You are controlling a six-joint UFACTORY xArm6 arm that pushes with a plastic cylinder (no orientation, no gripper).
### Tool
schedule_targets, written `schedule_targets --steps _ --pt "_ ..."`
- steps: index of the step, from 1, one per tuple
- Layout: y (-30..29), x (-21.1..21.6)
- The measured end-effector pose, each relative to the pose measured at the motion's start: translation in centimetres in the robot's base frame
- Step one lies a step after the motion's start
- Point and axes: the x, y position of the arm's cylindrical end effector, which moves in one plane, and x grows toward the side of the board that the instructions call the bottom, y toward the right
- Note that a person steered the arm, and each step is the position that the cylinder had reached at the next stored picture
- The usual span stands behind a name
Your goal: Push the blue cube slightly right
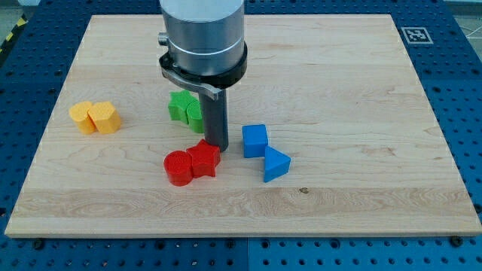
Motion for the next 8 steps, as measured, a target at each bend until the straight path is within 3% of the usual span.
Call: schedule_targets --steps 3,8 --pt "-1.4 0.0" --pt "5.2 -1.0"
